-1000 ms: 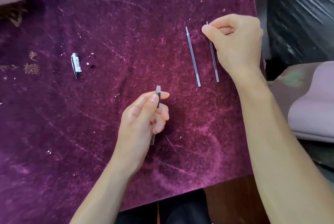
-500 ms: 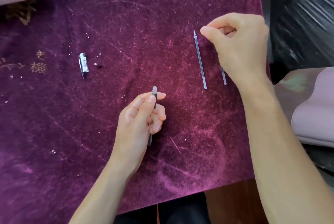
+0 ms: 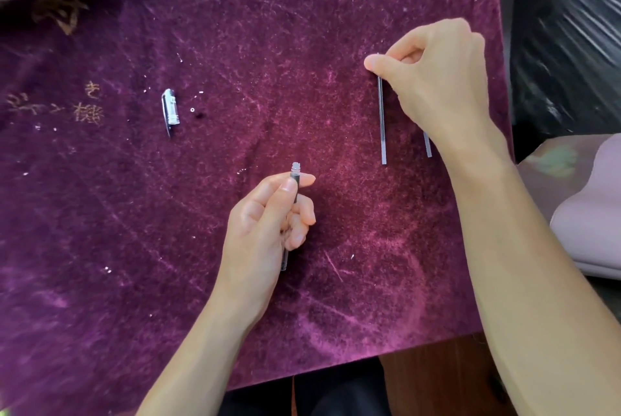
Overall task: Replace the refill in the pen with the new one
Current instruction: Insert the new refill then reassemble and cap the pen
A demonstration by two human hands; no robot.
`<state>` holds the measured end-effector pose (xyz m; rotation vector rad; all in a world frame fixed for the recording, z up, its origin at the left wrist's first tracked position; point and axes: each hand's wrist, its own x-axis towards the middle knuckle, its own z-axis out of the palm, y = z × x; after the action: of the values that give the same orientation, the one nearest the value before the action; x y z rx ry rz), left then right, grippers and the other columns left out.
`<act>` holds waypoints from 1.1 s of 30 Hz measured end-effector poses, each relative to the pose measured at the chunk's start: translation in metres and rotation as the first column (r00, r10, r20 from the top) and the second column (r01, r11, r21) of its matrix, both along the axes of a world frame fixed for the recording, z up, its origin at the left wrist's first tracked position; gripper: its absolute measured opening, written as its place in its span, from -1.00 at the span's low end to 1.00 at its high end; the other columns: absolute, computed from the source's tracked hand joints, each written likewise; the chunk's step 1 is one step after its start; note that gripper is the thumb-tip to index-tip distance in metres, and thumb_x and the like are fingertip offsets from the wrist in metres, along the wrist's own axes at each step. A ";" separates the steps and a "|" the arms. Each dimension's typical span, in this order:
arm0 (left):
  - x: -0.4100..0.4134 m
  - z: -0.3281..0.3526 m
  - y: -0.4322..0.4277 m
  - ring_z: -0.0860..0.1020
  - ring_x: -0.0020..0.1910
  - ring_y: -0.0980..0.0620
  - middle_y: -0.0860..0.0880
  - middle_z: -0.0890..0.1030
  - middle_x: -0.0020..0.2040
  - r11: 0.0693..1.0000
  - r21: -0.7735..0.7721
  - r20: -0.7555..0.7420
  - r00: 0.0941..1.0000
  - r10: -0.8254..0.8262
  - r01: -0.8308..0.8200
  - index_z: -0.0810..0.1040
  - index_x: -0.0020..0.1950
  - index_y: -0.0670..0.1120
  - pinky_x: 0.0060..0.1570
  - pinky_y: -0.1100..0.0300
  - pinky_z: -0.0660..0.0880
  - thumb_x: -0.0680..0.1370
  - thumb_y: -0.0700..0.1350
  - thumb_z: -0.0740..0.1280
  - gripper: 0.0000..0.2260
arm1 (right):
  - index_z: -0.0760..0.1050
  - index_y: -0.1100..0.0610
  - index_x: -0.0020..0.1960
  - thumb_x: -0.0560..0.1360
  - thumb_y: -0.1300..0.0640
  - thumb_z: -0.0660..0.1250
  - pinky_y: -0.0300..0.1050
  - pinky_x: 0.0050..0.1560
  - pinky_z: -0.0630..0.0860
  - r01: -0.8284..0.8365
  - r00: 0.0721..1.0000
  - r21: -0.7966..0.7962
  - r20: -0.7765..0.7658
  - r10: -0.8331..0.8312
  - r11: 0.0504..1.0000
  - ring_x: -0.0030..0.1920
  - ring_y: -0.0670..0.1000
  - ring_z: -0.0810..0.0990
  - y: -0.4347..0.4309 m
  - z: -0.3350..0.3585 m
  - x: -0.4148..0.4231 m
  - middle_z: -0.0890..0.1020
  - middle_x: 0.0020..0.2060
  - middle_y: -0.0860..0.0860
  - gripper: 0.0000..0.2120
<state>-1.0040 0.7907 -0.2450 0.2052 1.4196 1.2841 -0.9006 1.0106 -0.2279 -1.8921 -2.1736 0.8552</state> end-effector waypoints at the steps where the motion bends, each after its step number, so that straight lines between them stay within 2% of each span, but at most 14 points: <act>1: 0.000 0.000 -0.001 0.38 -0.44 0.11 -0.09 0.57 -0.27 1.000 -0.004 -0.001 1.000 0.002 -0.002 0.66 0.13 -0.13 -0.40 0.26 0.33 0.67 -0.05 0.22 -0.74 | 0.76 0.02 -0.07 0.51 -0.12 0.54 0.12 0.11 0.68 -0.003 1.000 -0.010 0.009 0.003 1.000 -0.09 0.02 0.74 0.001 0.001 -0.001 0.67 -0.29 -0.08 -0.79; 5: 0.000 0.002 -0.006 0.37 -0.43 0.11 -0.08 0.57 -0.27 1.000 -0.008 -0.006 1.000 0.021 -0.021 0.65 0.14 -0.15 -0.39 0.24 0.32 0.69 -0.09 0.21 -0.75 | 0.76 0.05 -0.04 0.53 -0.06 0.52 0.13 0.14 0.68 -0.005 0.999 -0.043 0.050 0.007 0.999 -0.04 0.08 0.75 0.005 0.004 -0.005 0.73 -0.16 0.01 -0.82; 8: -0.001 0.003 -0.011 0.37 -0.43 0.10 -0.09 0.57 -0.27 0.999 -0.011 -0.008 0.999 0.036 -0.036 0.65 0.13 -0.15 -0.39 0.24 0.33 0.70 -0.10 0.20 -0.75 | 0.76 0.07 0.00 0.55 -0.01 0.50 0.11 0.16 0.68 -0.018 0.997 -0.046 0.070 0.022 0.999 0.00 0.04 0.74 0.005 0.006 -0.008 0.74 -0.10 -0.01 -0.84; 11: -0.004 0.004 -0.018 0.37 -0.43 0.10 -0.09 0.57 -0.26 0.999 -0.012 -0.015 0.999 0.043 -0.043 0.66 0.12 -0.13 -0.39 0.26 0.34 0.69 -0.08 0.20 -0.75 | 0.77 0.07 -0.05 0.56 0.00 0.49 -0.07 0.00 0.66 -0.023 0.999 -0.061 0.024 0.024 0.998 -0.21 -0.11 0.67 -0.003 0.007 -0.012 0.65 -0.32 -0.14 -0.84; 14: -0.008 0.004 -0.027 0.37 -0.43 0.10 -0.08 0.57 -0.26 0.999 -0.019 -0.025 0.998 0.051 -0.051 0.67 0.11 -0.09 -0.40 0.28 0.35 0.68 -0.04 0.21 -0.75 | 0.75 0.04 -0.19 0.52 -0.03 0.49 -0.33 -0.30 0.45 -0.001 0.998 -0.100 -0.056 -0.004 0.995 -0.43 -0.28 0.55 -0.018 0.005 -0.017 0.58 -0.49 -0.23 -0.81; 16: -0.010 0.004 -0.034 0.37 -0.44 0.10 -0.06 0.57 -0.27 0.998 -0.023 -0.030 0.998 0.059 -0.059 0.68 0.10 -0.05 -0.40 0.30 0.36 0.66 -0.01 0.22 -0.75 | 0.72 -0.01 -0.27 0.49 -0.04 0.49 -0.35 -0.30 0.43 0.024 0.990 -0.146 -0.133 -0.044 0.989 -0.45 -0.32 0.55 -0.033 0.004 -0.022 0.60 -0.52 -0.27 -0.80; 20: -0.016 0.003 -0.051 0.36 -0.45 0.11 -0.06 0.57 -0.28 0.995 -0.025 -0.020 0.995 0.096 -0.097 0.68 0.09 -0.04 -0.39 0.27 0.36 0.65 0.00 0.24 -0.76 | 0.72 -0.04 -0.26 0.51 -0.04 0.46 -0.31 -0.23 0.56 0.082 0.946 -0.195 -0.294 -0.138 0.977 -0.40 -0.27 0.65 -0.064 0.003 -0.035 0.72 -0.41 -0.19 -0.81; 23: -0.022 0.003 -0.064 0.36 -0.46 0.11 -0.06 0.56 -0.29 0.993 -0.028 -0.037 0.993 0.116 -0.117 0.69 0.09 -0.03 -0.40 0.28 0.37 0.64 0.00 0.25 -0.76 | 0.73 -0.02 -0.18 0.55 -0.03 0.46 -0.41 -0.32 0.50 0.118 0.895 -0.262 -0.389 -0.217 0.958 -0.36 -0.24 0.72 -0.087 0.003 -0.043 0.76 -0.33 -0.19 -0.83; 25: -0.025 0.004 -0.073 0.36 -0.46 0.12 -0.06 0.56 -0.30 0.991 -0.028 -0.050 0.991 0.127 -0.129 0.69 0.10 -0.04 -0.40 0.31 0.37 0.64 -0.01 0.25 -0.76 | 0.73 -0.01 -0.20 0.56 -0.01 0.46 -0.41 -0.33 0.48 0.134 0.859 -0.314 -0.436 -0.268 0.940 -0.35 -0.21 0.73 -0.100 0.003 -0.046 0.78 -0.31 -0.15 -0.81; 29: -0.030 0.005 -0.089 0.36 -0.47 0.12 -0.07 0.56 -0.30 0.988 -0.022 -0.061 0.986 0.154 -0.155 0.70 0.10 -0.04 -0.40 0.34 0.38 0.65 -0.03 0.25 -0.76 | 0.74 0.04 -0.23 0.59 0.02 0.47 -0.36 -0.41 0.45 0.137 0.781 -0.453 -0.497 -0.378 0.881 -0.33 -0.17 0.71 -0.121 0.001 -0.053 0.80 -0.24 -0.04 -0.76; 33: -0.033 0.006 -0.100 0.37 -0.47 0.11 -0.07 0.56 -0.31 0.983 -0.028 -0.072 0.981 0.178 -0.181 0.70 0.09 -0.06 -0.40 0.34 0.38 0.65 -0.05 0.25 -0.76 | 0.75 0.05 -0.25 0.61 0.01 0.48 -0.33 -0.36 0.47 0.113 0.734 -0.568 -0.506 -0.454 0.816 -0.28 -0.16 0.69 -0.137 -0.002 -0.057 0.80 -0.19 -0.02 -0.73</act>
<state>-1.0365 0.6903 -0.2387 0.1006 1.5465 1.4093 -0.9575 0.8736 -0.2294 -1.6960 -1.2714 1.7984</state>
